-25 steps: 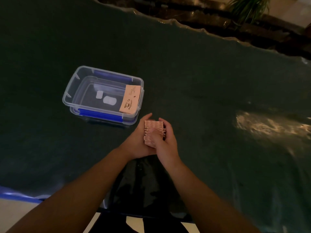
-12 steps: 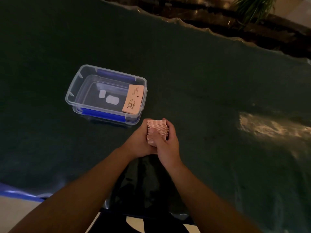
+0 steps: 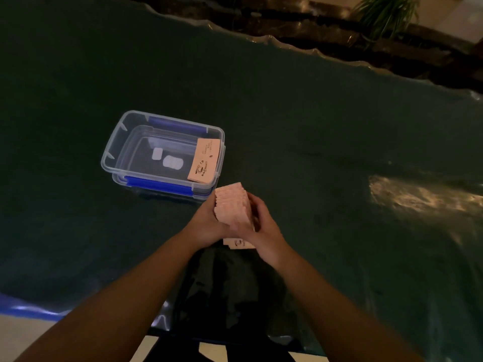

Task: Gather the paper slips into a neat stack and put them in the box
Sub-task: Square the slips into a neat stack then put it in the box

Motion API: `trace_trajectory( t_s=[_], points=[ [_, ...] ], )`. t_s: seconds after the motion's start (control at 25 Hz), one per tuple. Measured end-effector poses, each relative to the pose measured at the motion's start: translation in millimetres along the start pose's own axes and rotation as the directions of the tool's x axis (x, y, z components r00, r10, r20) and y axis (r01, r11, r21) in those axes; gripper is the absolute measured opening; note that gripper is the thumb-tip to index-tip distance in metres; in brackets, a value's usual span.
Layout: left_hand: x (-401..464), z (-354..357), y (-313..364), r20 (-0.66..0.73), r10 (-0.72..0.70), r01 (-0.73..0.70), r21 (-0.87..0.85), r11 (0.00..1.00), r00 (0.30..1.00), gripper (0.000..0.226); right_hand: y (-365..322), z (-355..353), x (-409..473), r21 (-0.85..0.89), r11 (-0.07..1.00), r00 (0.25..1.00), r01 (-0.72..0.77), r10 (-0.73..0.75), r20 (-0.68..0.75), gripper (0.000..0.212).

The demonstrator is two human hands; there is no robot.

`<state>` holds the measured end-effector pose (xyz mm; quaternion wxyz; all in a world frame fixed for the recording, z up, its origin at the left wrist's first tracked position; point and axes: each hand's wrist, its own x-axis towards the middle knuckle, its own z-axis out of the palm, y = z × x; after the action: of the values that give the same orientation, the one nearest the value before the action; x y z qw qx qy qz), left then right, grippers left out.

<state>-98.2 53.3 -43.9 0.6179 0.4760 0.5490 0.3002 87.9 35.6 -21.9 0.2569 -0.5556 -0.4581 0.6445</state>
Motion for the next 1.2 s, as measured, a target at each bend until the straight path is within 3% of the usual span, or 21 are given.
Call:
trace_trajectory(
  t_s=[0.08,0.2,0.32,0.4,0.48,0.6,0.76,0.96,1.08,1.2],
  points=[
    [-3,0,4,0.035,-0.074,0.078,-0.144,0.987,0.997,0.099,7,-15,-11,0.052,0.998,0.999,-0.028,0.027,0.028,0.105],
    [-7,12,8,0.110,-0.136,0.168,-0.390,0.905,0.985,0.080,22,-19,-28,0.267,0.963,0.996,-0.037,0.056,-0.067,0.106],
    [-6,25,10,0.174,-0.101,0.170,-0.452,0.876,0.980,0.081,32,-14,-36,0.449,0.893,0.994,0.016,0.035,-0.106,0.092],
    [-2,26,11,0.177,-0.072,0.144,-0.440,0.886,0.982,0.093,33,-17,-38,0.471,0.881,0.989,0.032,0.041,-0.143,0.088],
    [1,21,10,0.162,-0.048,0.100,-0.335,0.937,0.986,0.109,35,-28,-40,0.394,0.918,0.984,0.042,0.030,-0.175,0.087],
    [0,9,7,0.176,-0.017,0.015,0.012,1.000,0.984,0.096,40,-46,-41,0.188,0.981,0.984,0.055,-0.020,-0.179,0.093],
    [0,9,3,0.086,-0.022,-0.015,0.409,0.912,0.996,0.098,45,-59,-34,-0.040,0.997,0.991,0.063,-0.067,-0.115,0.107],
    [5,12,-16,0.012,0.035,-0.035,0.586,0.810,0.999,0.117,54,-59,-23,-0.247,0.969,0.995,0.028,-0.051,-0.084,0.117],
    [8,13,-28,0.038,0.041,-0.056,0.672,0.739,0.998,0.133,66,-59,-17,-0.510,0.860,0.993,0.003,-0.064,-0.103,0.119],
    [10,19,-33,0.030,0.070,-0.071,0.696,0.715,0.997,0.139,74,-55,-14,-0.613,0.789,0.986,0.042,-0.132,-0.102,0.119]
  ],
)
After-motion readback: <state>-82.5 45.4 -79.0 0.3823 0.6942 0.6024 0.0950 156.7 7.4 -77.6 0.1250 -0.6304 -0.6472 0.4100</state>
